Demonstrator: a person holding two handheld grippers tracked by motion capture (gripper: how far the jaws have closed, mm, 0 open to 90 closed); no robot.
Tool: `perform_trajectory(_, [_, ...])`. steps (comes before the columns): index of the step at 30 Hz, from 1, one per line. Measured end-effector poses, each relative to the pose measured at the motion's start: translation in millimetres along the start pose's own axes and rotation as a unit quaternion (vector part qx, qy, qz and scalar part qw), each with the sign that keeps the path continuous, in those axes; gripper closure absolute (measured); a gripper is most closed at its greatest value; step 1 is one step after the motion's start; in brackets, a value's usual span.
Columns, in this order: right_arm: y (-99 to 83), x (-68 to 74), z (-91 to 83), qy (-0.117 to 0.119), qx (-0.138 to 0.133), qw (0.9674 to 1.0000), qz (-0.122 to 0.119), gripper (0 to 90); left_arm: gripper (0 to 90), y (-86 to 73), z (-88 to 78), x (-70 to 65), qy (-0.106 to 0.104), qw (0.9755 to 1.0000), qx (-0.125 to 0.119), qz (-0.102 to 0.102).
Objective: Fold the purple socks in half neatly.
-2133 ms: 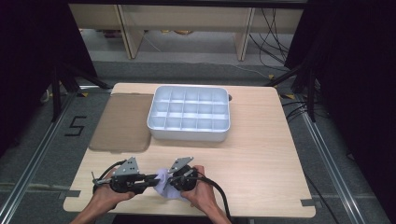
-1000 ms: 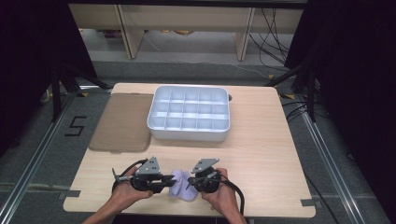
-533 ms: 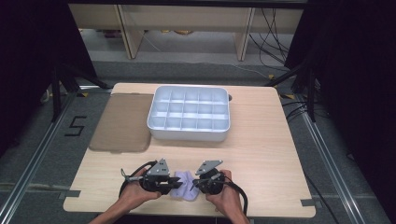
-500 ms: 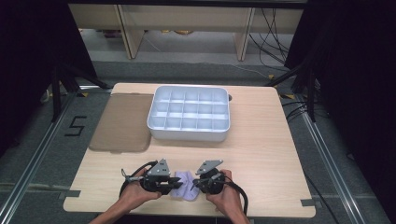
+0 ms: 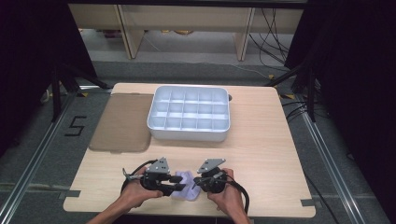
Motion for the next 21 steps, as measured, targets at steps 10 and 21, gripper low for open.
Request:
perform_trajectory(10, [0.2, -7.9, -12.6, -0.02, -0.023, 0.9995, 0.01, 88.8, 67.7, 3.6, -25.8, 6.8, -0.021, 0.9997, -0.014, -0.007])
perform_trajectory(21, [16.0, 0.5, -30.7, -0.018, -0.052, 0.9984, 0.013, 88.9, 84.4, -26.4, 4.3, 5.5, 0.015, 0.9966, 0.067, 0.046])
Point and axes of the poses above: each handheld gripper's, and its own axes: z roughly forward along the jaws, y roughly out of its top, x roughly to its left, the point moved 5 cm from there along z, roughly forward along the jaws, and after that the axes turned 4 degrees about -z, right-handed, at the moved point
